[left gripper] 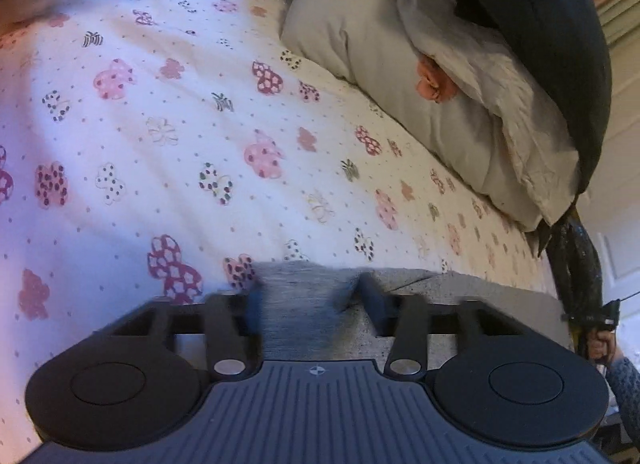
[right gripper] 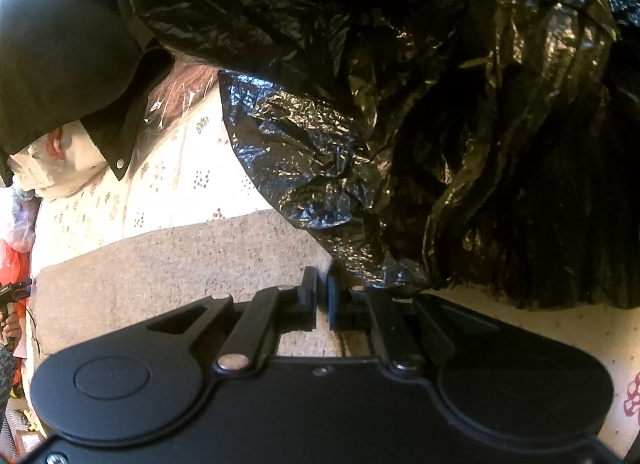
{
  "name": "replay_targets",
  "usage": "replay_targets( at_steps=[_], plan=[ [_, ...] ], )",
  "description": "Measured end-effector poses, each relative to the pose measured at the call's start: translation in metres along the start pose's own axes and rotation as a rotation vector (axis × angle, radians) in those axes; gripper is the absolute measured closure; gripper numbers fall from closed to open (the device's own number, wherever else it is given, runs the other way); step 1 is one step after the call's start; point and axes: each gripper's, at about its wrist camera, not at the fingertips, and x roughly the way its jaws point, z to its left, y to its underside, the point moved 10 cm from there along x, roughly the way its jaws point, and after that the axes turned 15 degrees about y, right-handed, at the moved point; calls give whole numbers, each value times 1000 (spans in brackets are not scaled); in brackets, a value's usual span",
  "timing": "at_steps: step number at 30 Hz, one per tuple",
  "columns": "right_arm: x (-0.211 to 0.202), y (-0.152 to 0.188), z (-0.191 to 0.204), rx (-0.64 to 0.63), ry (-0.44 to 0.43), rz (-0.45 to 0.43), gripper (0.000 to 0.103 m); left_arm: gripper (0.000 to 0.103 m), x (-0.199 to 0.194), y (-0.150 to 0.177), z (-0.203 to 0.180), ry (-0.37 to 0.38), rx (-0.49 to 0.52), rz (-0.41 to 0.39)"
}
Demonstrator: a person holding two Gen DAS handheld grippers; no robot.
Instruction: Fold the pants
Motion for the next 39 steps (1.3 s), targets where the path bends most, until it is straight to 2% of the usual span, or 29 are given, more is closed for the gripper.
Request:
replay_targets(
  at_steps=[2,8,12,15,19,24,27,34,39],
  plan=[
    [0,-2,0,-2,4,-3,92,82,1,2,3,-3,-1,16],
    [-4,-7,-5,4,17,-26,92,89,1,3,-1,6,30,11],
    [-3,-11,-9,16,18,-41,94,91,-5,2,-7,16,55,-30],
    [-10,-16,-9,22,0,-89,95,91,-12,2,-12,30,70,-58],
    [-19,-18,-5,-6,-21,-127,95,91,-27,1,-26,85,84,-100],
    [-49,-9,0,-37,-135,-188,96,91,-50,3,-50,151,120,-149],
    [-70,-8,-1,-51,-153,-239,96,91,-61,7,-61,173,134,-168],
    [-115,4,15,-141,-106,-330,96,92,-89,23,-86,244,167,-223],
    [-133,31,32,-305,42,-344,96,92,-110,48,-105,290,191,-258]
  ],
)
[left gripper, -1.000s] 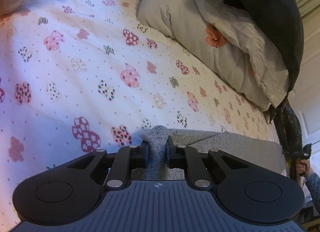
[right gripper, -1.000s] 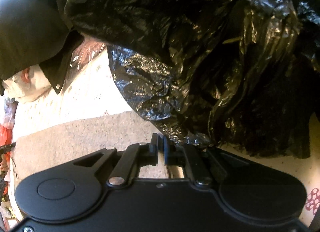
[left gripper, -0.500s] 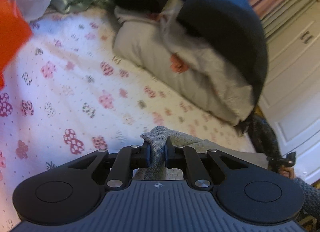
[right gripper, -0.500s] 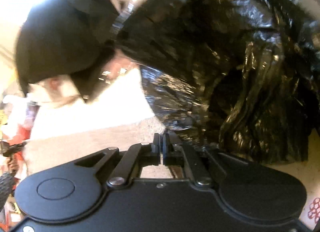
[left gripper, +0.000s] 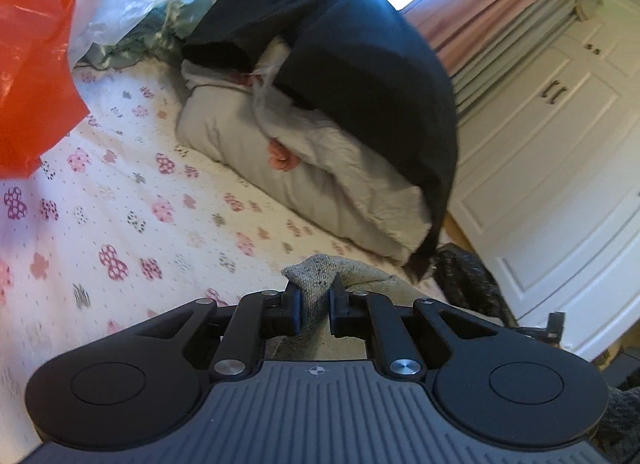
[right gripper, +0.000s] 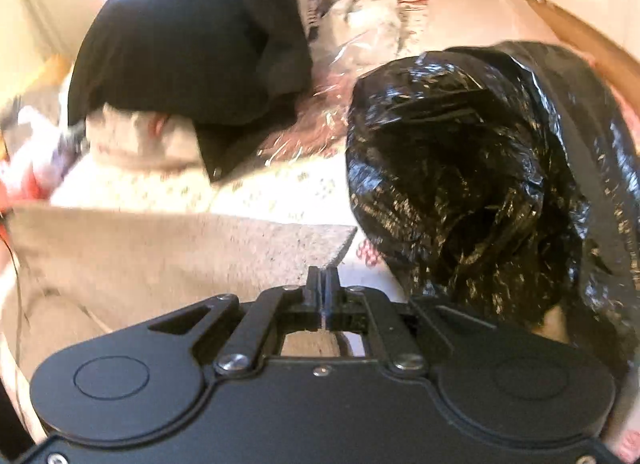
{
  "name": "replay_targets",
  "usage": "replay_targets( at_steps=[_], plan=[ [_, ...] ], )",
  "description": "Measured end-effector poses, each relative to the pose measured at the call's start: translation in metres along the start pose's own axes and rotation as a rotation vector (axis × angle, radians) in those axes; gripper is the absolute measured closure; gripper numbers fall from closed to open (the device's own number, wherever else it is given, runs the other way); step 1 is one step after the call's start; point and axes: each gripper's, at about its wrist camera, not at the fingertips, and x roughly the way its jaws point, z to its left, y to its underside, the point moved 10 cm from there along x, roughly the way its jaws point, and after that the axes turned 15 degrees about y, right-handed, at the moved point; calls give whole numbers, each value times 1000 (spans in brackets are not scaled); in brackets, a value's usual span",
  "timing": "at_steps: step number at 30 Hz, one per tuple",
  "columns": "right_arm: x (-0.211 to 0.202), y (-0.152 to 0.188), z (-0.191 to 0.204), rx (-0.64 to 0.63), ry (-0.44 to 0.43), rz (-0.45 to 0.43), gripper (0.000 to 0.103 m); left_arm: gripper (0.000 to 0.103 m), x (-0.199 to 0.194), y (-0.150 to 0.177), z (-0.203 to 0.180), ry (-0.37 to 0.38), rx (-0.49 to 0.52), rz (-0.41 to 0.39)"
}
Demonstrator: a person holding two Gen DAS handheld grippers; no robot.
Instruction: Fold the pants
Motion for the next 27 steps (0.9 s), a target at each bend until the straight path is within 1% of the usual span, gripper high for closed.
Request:
replay_targets(
  at_steps=[2,5,7,9,12,15,20,24,27],
  plan=[
    [-7,9,5,-36,33,11,96,92,-7,8,-12,20,7,-12],
    [-14,23,5,-37,72,26,96,92,-19,19,-31,43,16,-32],
    [-21,27,3,-9,85,13,96,92,-30,25,-44,56,23,-54],
    [-35,30,1,34,93,-17,96,92,-43,31,-54,64,18,-85],
    [-55,34,-4,95,110,-54,96,92,-57,47,-67,64,6,-111],
    [-67,52,-8,155,138,-67,96,92,-68,68,-70,53,-25,-122],
    [-69,90,-10,240,160,-54,96,91,-80,99,-73,20,-64,-108],
    [-68,118,-12,301,171,-31,96,91,-87,121,-76,-9,-80,-68],
    [-69,139,-11,340,176,-15,96,91,-90,136,-74,-48,-99,-31]
  ],
)
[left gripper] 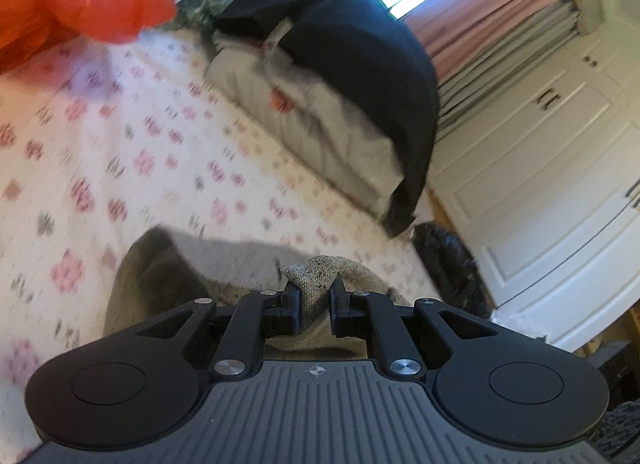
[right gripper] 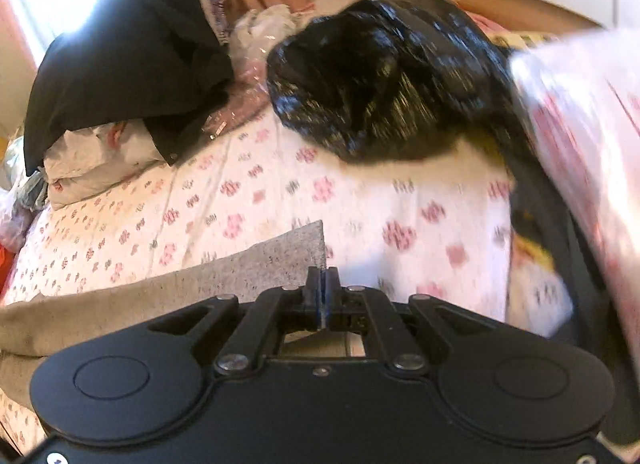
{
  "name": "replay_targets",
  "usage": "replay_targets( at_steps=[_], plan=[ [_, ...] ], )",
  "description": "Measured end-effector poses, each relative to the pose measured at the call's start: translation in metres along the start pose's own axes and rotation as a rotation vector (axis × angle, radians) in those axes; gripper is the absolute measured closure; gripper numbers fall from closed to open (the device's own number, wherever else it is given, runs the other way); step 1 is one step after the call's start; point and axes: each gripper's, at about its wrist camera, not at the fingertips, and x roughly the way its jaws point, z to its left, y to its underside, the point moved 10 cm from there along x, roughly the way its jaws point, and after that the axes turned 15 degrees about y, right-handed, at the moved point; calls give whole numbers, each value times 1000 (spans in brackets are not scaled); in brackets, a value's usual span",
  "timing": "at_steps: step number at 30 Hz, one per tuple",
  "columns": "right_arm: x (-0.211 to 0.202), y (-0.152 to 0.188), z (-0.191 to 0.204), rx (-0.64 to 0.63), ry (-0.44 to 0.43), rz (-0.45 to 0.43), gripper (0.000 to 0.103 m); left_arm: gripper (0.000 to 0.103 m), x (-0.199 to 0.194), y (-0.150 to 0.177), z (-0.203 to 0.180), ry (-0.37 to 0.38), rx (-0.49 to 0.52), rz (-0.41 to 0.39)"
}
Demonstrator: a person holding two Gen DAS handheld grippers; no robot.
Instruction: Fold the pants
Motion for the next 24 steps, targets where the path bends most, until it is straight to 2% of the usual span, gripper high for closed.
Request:
replay_targets(
  at_steps=[7,11,12,13,15,19,21,22,23,24],
  plan=[
    [-7,40,-8,-10,58,72,96,86,-10,21,8,-76,-28,89],
    [-1,55,-15,-46,131,113,94,82,-14,31,17,-103,-41,155],
    [1,58,-18,-52,154,125,92,82,-15,34,18,-110,-42,172],
    [2,61,-19,-62,169,136,85,82,-16,37,18,-115,-38,188],
    [1,66,-26,-69,204,164,85,82,-20,40,14,-117,-29,205],
    [-16,58,-44,65,226,164,85,81,-32,39,-10,-109,25,197],
    [-26,49,-41,132,194,168,75,81,-44,33,-21,-112,43,162],
    [-29,43,-38,156,177,164,55,81,-54,28,-26,-115,47,129],
    [-31,36,-35,186,168,165,43,81,-61,23,-31,-121,50,96],
    [-30,28,-32,215,155,171,39,81,-69,18,-39,-117,61,59]
  ],
)
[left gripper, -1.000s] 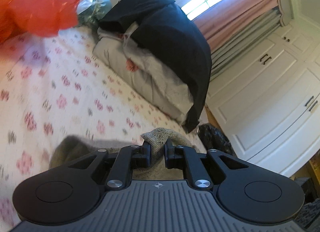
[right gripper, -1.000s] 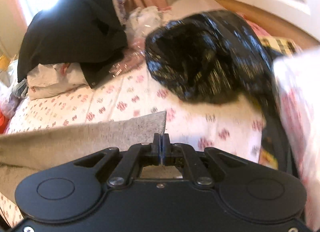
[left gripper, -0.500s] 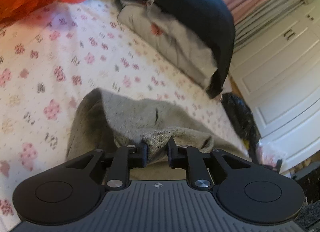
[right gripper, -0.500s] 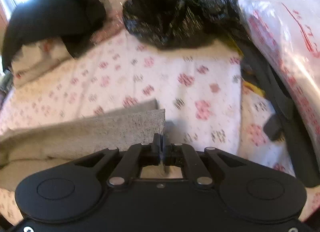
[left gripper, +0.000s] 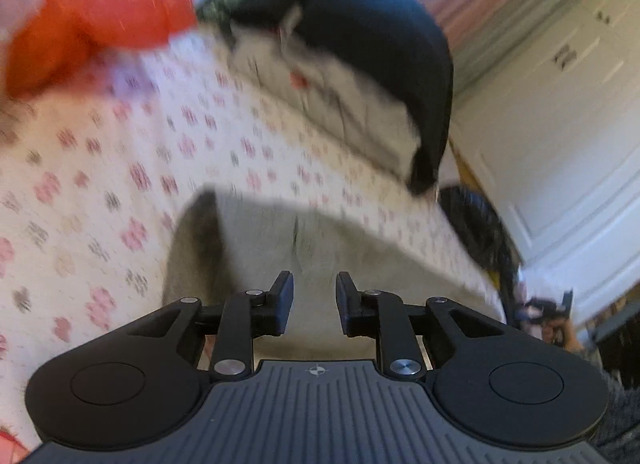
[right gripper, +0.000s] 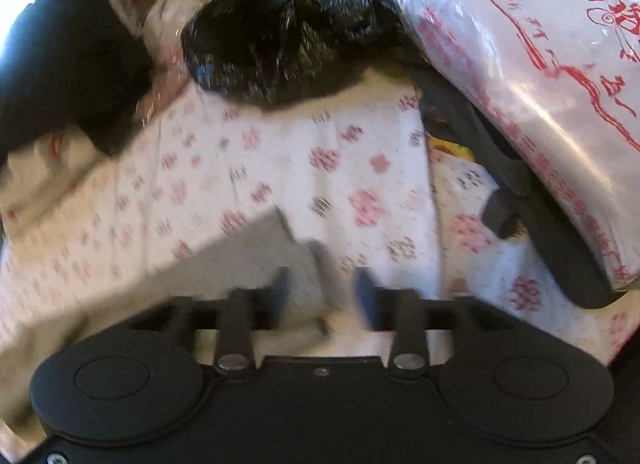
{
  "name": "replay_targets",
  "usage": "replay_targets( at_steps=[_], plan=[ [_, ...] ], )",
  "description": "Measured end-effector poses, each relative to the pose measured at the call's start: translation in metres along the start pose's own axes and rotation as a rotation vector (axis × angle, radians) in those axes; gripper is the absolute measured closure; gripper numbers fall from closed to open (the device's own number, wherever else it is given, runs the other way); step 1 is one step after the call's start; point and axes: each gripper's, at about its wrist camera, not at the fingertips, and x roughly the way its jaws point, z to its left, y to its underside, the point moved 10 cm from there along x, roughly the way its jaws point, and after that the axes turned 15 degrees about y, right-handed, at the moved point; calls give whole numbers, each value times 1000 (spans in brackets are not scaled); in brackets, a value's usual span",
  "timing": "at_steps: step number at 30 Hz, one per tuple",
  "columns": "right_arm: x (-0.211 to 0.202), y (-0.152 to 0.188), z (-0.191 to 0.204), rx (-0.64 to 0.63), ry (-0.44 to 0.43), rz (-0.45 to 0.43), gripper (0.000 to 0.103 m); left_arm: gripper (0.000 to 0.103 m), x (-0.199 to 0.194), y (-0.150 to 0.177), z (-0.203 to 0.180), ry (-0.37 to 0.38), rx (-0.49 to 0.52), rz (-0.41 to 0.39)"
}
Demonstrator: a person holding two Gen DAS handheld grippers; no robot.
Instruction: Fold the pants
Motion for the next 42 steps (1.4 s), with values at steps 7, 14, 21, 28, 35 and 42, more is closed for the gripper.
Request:
replay_targets(
  at_steps=[7,14,21,28,35,42],
  plan=[
    [44,-35,42,-77,43,150,40,81,-1,-14,-43,29,47,-67],
    [74,-15,60,-391,34,245,41,81,59,-3,-61,51,71,95],
    [75,-9,47,-396,-88,353,82,81,99,3,-73,110,88,156],
    [42,-35,57,-527,-139,275,93,81,149,13,-39,90,4,197],
    [-59,-55,104,-920,-157,-162,94,81,192,42,13,35,-108,288],
    [19,31,51,-1334,145,164,93,81,191,56,15,55,-122,321]
  ],
)
